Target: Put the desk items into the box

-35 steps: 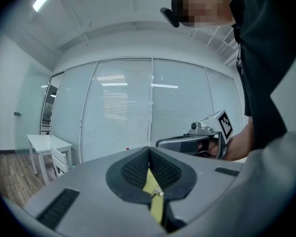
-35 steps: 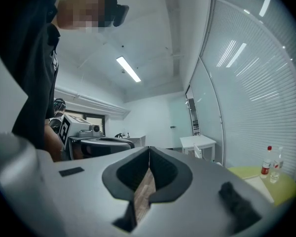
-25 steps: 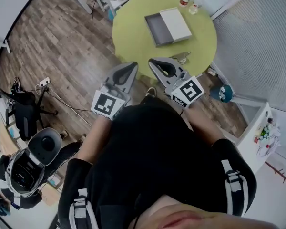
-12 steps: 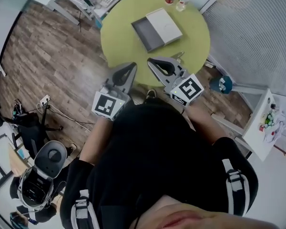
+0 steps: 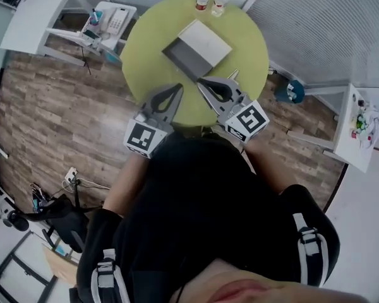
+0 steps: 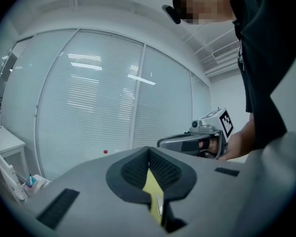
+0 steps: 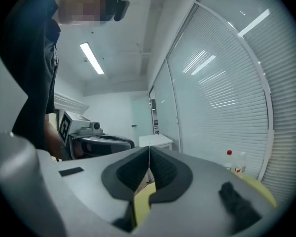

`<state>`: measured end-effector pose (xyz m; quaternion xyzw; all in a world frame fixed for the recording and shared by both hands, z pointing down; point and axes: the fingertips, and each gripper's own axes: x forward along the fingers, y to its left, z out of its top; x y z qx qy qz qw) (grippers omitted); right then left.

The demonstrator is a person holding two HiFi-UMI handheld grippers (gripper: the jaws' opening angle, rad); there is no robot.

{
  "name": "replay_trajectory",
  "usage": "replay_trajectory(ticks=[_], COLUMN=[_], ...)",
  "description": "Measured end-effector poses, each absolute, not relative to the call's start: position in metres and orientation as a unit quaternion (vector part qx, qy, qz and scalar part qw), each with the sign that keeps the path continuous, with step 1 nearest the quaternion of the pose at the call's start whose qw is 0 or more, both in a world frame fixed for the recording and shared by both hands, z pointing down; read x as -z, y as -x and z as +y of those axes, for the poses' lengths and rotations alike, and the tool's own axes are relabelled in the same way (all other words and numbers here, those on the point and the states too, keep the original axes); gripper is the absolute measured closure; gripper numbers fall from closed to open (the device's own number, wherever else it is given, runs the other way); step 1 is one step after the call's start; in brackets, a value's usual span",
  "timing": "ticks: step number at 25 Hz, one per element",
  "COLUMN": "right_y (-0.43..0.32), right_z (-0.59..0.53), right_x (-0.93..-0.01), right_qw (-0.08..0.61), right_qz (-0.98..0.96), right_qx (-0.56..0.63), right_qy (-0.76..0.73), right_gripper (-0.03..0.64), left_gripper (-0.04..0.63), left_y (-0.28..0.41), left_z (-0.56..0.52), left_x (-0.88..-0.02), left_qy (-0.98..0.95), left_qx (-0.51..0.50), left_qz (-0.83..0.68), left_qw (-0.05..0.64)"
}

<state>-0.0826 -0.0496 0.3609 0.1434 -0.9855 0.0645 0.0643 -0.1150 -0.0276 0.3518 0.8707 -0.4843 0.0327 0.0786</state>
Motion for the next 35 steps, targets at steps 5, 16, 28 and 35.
replay_trajectory(ticks=[5,16,28,35], right_y=[0.095,0.032,-0.086,-0.117], right_z=[-0.071,-0.085,-0.11,-0.121], right_x=[-0.37,-0.436,-0.559,-0.624], right_qw=[0.068,0.104,0.136,0.137], right_qz=[-0.968,-0.891,-0.803,-0.771], right_qx=[-0.08,-0.136,-0.228,-0.287], right_qy=[-0.23,-0.42,-0.533,-0.551], right_gripper=[0.6,0.598,0.598,0.598], left_gripper=[0.583,0.583,0.583,0.583], left_y=[0.134,0.095,0.005,-0.037], left_z=[-0.053,-0.081,-0.122,-0.135], left_x=[-0.358,-0.404,-0.506,-0.572], left_qy=[-0.906,-0.955,-0.955,-0.953], left_qx=[-0.042,-0.064,-0.106,-0.139], left_qz=[-0.414,-0.279,-0.248,-0.234], left_qw=[0.077,0.083,0.126,0.134])
